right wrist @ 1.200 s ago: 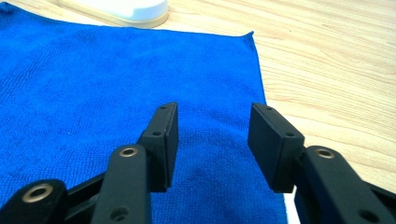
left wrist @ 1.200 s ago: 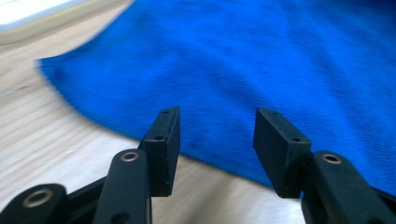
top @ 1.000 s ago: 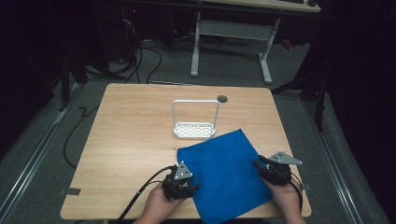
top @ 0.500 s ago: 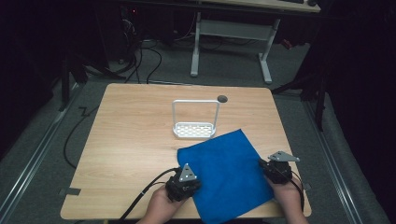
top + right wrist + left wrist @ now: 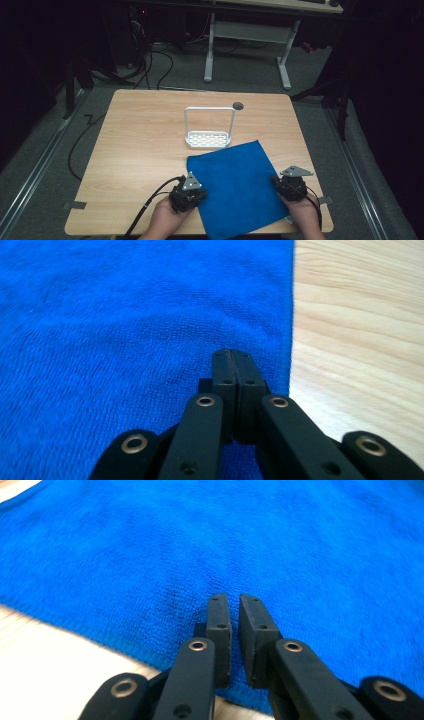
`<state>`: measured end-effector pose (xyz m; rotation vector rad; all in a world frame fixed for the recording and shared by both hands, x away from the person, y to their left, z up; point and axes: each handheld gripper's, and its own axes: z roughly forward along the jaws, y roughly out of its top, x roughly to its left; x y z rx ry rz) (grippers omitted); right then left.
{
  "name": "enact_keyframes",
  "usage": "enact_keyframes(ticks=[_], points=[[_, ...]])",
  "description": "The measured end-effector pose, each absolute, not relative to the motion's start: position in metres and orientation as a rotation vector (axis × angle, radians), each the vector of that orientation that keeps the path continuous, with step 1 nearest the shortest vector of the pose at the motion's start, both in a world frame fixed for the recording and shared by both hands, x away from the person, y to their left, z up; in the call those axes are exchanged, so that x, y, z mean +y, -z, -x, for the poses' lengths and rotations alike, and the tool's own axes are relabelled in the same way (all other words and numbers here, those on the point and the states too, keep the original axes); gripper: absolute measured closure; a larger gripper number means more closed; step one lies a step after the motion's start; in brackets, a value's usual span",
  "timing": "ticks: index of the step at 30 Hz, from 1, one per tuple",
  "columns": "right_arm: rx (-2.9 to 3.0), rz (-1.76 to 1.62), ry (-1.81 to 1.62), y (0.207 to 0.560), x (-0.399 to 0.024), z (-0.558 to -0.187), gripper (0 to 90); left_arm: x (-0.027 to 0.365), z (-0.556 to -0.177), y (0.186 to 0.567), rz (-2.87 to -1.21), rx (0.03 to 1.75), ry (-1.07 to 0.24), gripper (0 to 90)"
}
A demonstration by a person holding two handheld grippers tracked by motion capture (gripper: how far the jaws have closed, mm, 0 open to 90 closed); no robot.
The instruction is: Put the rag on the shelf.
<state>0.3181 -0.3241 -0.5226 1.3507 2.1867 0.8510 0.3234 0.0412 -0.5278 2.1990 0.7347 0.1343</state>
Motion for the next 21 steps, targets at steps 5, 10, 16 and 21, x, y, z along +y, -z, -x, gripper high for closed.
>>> enact_keyframes(ticks=[5, 10, 16, 21], points=[[2.225, -1.314, -0.875, 0.523, -0.312, -0.312, 90.0, 0.058, -0.325, 0.528, -2.191, 0.776, -0.146, 84.0], [2.274, -1.251, -0.883, 0.523, -0.293, -0.307, 90.0, 0.075, -0.327, 0.529, -2.166, 0.818, -0.142, 84.0], [2.337, -1.169, -0.884, 0.522, -0.272, -0.301, 90.0, 0.095, -0.328, 0.529, -2.159, 0.847, -0.161, 84.0], [2.380, -1.127, -0.918, 0.522, -0.259, -0.296, 90.0, 0.113, -0.336, 0.529, -2.130, 0.912, -0.186, 84.1]])
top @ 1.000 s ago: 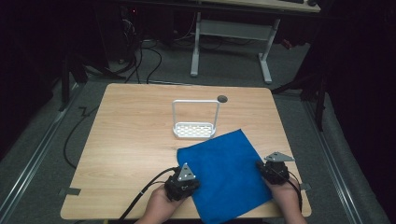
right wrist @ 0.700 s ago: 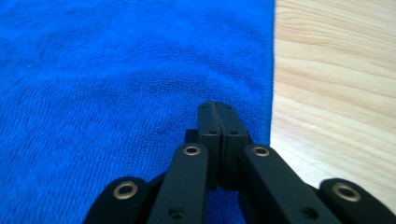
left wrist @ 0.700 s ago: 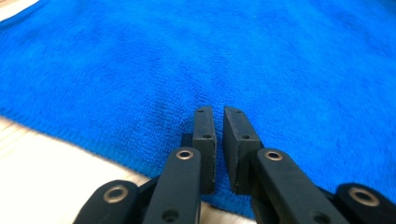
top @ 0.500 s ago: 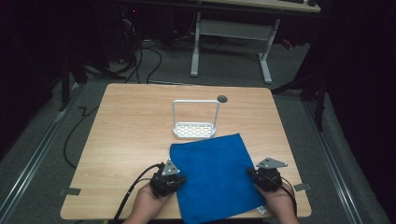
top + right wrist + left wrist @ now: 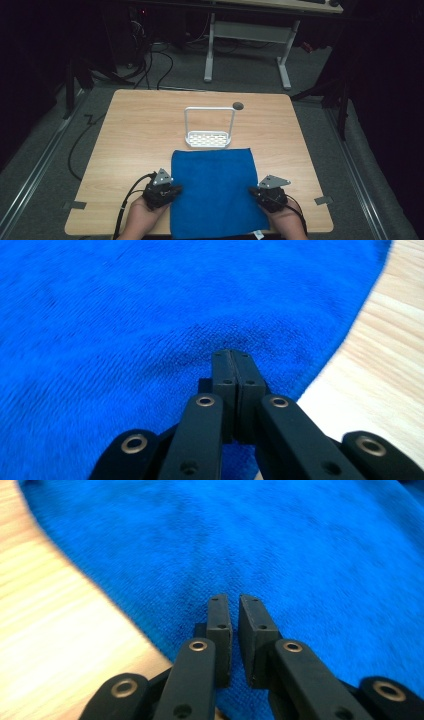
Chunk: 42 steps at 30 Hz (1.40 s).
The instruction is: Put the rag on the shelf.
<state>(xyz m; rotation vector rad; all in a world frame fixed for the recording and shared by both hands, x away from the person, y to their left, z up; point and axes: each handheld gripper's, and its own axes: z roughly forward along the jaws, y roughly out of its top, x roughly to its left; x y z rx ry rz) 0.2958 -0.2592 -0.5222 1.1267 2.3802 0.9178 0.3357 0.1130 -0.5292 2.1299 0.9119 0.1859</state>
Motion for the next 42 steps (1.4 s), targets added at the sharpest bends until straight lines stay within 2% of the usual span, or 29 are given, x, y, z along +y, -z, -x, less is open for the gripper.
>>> enact_keyframes(ticks=[8, 16, 26, 34, 36, 37, 42], points=[[2.432, -1.061, -0.921, 0.521, -0.243, -0.286, 90.0, 0.120, -0.339, 0.529, -2.117, 0.948, -0.210, 83.5], [2.388, -1.075, -0.971, 0.516, -0.250, -0.288, 89.1, 0.123, -0.337, 0.528, -2.121, 0.957, -0.193, 82.9], [2.292, -1.172, -0.921, 0.524, -0.258, -0.319, 88.1, 0.126, -0.332, 0.529, -2.120, 0.953, -0.184, 82.1], [2.299, -1.154, -0.911, 0.526, -0.256, -0.319, 88.1, 0.132, -0.327, 0.529, -2.113, 0.956, -0.167, 81.7], [2.300, -1.149, -0.912, 0.526, -0.256, -0.317, 87.4, 0.132, -0.326, 0.529, -2.111, 0.952, -0.162, 80.2], [2.303, -1.144, -0.910, 0.525, -0.256, -0.317, 84.1, 0.132, -0.326, 0.529, -2.107, 0.952, -0.155, 78.1], [2.225, -1.151, -0.997, 0.516, -0.266, -0.313, 78.2, 0.136, -0.328, 0.524, -2.043, 0.955, -0.279, 68.6]])
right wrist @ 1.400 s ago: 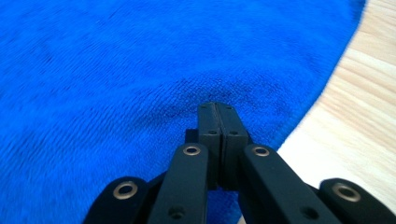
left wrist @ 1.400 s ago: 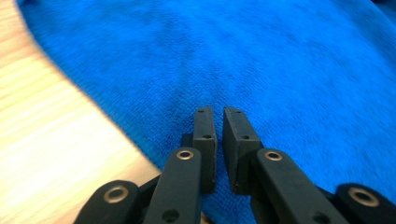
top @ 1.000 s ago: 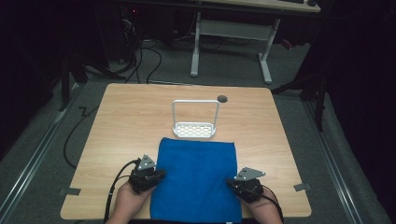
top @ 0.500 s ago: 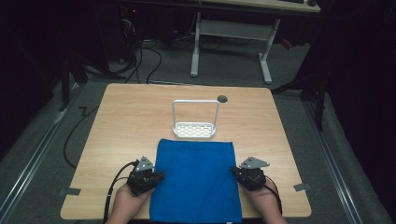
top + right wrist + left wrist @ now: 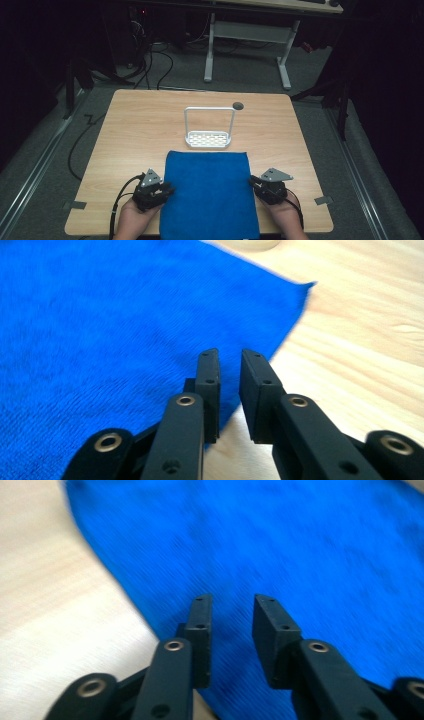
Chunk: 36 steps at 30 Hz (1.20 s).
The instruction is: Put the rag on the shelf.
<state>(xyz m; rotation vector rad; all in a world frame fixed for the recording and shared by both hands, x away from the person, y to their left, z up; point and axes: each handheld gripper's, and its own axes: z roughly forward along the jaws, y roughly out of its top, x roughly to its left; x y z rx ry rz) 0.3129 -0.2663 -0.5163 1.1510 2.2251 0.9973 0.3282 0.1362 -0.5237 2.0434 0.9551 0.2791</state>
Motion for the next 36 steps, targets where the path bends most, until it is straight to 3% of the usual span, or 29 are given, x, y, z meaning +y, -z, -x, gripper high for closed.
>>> enact_keyframes(ticks=[4, 10, 20, 26, 36], points=[[2.180, -1.196, -1.026, 0.516, -0.278, -0.314, 73.9, 0.146, -0.340, 0.522, -1.967, 1.001, -0.370, 64.9], [2.168, -1.211, -1.036, 0.516, -0.284, -0.313, 71.0, 0.152, -0.364, 0.525, -1.936, 1.091, -0.387, 62.5], [2.177, -1.185, -1.053, 0.514, -0.288, -0.312, 69.3, 0.132, -0.404, 0.522, -1.968, 1.116, -0.472, 62.6], [2.179, -1.196, -1.053, 0.514, -0.291, -0.313, 67.8, 0.124, -0.419, 0.524, -1.969, 1.120, -0.472, 65.6], [2.193, -1.187, -1.044, 0.516, -0.290, -0.314, 67.7, 0.119, -0.434, 0.533, -1.996, 1.149, -0.436, 62.9]])
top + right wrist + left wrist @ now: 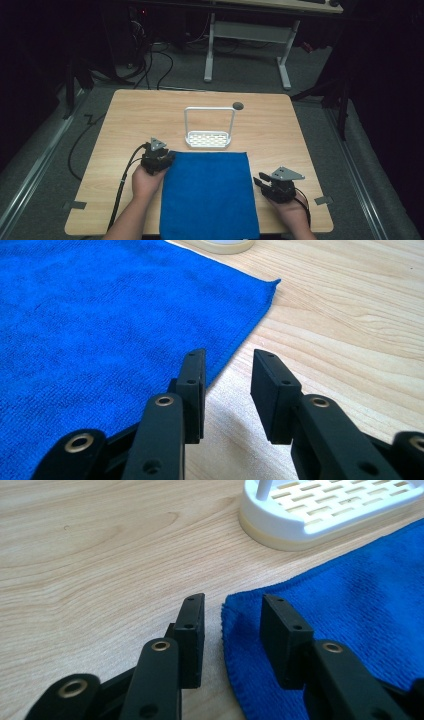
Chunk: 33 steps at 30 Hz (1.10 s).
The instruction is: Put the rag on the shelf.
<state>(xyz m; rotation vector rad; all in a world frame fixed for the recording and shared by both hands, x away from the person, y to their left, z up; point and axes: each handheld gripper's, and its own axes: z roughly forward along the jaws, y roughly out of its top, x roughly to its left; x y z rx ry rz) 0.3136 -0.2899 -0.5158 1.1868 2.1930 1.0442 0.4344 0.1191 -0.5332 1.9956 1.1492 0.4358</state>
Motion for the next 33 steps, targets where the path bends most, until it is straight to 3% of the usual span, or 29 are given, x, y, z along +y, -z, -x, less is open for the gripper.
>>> enact_keyframes(ticks=[13, 21, 33], points=[[2.197, -1.208, -1.045, 0.519, -0.289, -0.314, 65.3, 0.119, -0.435, 0.535, -2.001, 1.131, -0.406, 84.1], [2.134, -1.318, -1.130, 0.518, -0.283, -0.328, 54.7, 0.121, -0.434, 0.534, -1.986, 1.112, -0.398, 85.4], [2.099, -1.388, -1.005, 0.524, -0.269, -0.375, 57.5, 0.121, -0.434, 0.534, -1.980, 1.091, -0.386, 85.3]])
